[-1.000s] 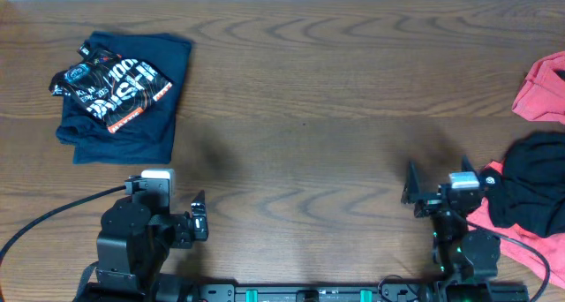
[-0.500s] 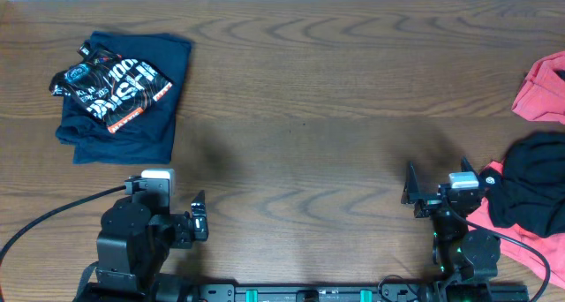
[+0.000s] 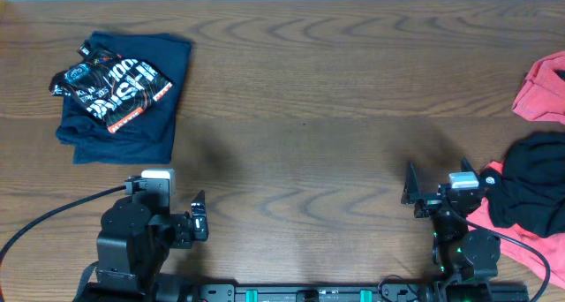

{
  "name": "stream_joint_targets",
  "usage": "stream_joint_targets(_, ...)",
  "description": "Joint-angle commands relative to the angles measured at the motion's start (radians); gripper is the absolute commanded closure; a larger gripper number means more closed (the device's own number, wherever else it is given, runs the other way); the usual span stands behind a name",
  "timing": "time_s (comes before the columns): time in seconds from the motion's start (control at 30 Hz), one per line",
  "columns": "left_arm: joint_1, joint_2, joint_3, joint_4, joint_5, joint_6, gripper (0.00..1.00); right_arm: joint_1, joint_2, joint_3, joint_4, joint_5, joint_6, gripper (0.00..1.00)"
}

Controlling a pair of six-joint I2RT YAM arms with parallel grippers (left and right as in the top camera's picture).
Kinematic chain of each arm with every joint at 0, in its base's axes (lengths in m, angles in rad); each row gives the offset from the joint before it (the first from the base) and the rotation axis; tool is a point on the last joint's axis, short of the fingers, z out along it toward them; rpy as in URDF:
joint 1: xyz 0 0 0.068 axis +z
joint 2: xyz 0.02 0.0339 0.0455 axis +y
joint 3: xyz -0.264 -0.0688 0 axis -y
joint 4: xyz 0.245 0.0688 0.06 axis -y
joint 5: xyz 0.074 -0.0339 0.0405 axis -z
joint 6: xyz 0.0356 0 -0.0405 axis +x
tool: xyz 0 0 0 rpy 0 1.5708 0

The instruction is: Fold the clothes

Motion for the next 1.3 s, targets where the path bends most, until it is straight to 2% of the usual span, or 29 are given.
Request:
stream_joint_targets(0.0,0.002,-0.002,-0.001,-0.003,-0.011,0.017,0.02,-0.010,-0.007,-0.001,-0.004,-0.008,-0.005,0.01)
stream_joint_targets(0.43,0.006,-0.051,-0.007,-0.018,-0.039,0.045,0.02,-0.010,-0.007,-0.001,-0.004,-0.008,-0.005,0.01)
stream_joint_targets(0.67,0.079,-0.178,-0.123,0.016,-0.038,0.081,0.02,-0.010,-0.007,-0.001,-0.004,-0.008,-0.005,0.01)
stream_joint_targets(1.0,0.131,-0.356,-0.400,0.322,-0.030,0.080,0.02,-0.010,-0.007,-0.001,-0.004,-0.008,-0.005,0.01)
stream_joint_targets(1.27,0.131,-0.429,-0.616,0.668,-0.031,0.080,0.02,-0.010,-0.007,-0.001,-0.004,-0.008,-0.005,0.01)
